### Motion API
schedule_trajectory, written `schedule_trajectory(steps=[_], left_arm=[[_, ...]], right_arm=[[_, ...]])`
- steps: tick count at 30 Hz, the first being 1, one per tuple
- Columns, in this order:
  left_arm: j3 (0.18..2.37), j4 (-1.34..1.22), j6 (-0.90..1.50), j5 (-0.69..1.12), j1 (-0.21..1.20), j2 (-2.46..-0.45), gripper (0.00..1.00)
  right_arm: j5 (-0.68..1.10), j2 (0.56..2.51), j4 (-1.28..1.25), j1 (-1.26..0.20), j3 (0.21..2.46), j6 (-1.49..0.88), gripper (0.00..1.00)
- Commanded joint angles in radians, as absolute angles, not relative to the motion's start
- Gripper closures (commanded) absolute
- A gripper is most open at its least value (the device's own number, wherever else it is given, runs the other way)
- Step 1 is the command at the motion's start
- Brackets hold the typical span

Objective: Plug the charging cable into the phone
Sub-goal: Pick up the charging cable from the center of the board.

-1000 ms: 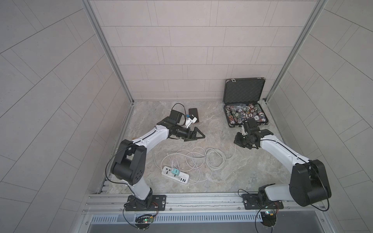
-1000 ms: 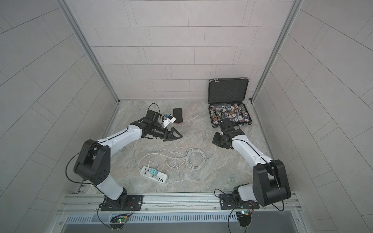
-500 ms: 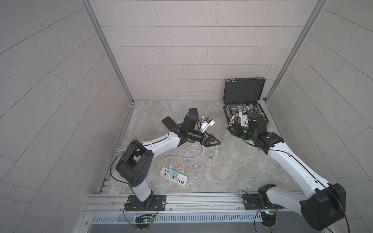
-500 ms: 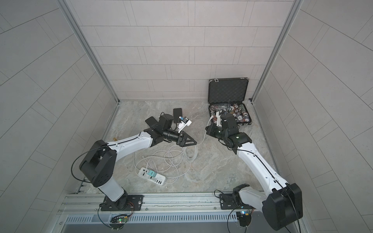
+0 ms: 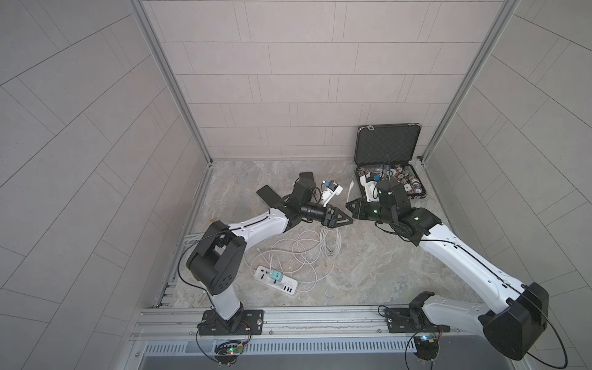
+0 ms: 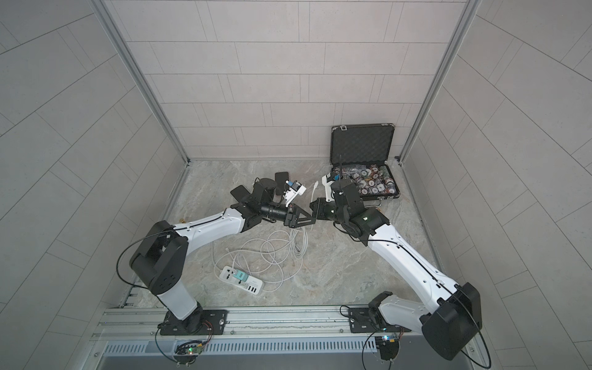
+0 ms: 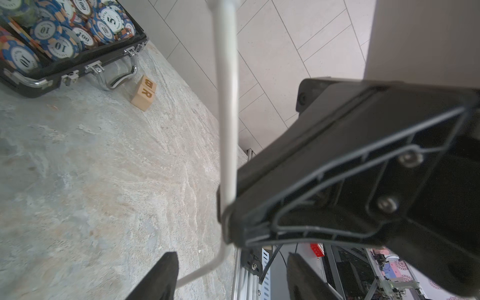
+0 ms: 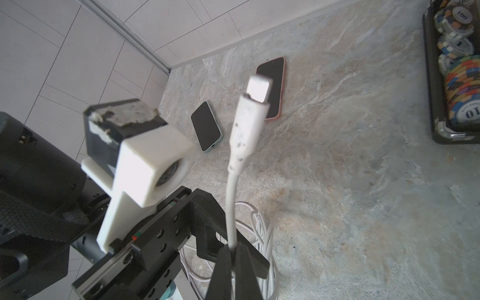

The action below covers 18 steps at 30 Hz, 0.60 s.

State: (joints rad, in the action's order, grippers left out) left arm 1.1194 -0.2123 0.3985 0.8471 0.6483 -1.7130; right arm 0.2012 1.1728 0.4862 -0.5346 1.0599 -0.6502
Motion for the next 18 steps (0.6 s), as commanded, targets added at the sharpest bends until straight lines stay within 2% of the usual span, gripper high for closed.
schedule_trajectory(steps=[1, 10, 16, 18], left_arm=[[1.132, -0.245, 0.398, 0.882, 0.652, -1.735, 0.37], [1.133, -0.257, 0.415, 0.91, 0.643, -1.745, 0.8], [1.121, -0.25, 0.389, 0.917, 0.641, -1.744, 1.0], [1.117, -0.25, 0.384, 0.92, 0.64, -1.746, 1.0]], right_arm=[[0.177, 1.177, 0.518, -0.541, 1.075, -0.639, 0.98], [0.18, 1.145, 0.544, -0.548, 1.045, -0.655, 0.97], [0.182, 1.118, 0.548, -0.548, 1.036, -0.637, 0.93], [0.168, 1.104, 0.549, -0.548, 1.033, -0.632, 0.86]])
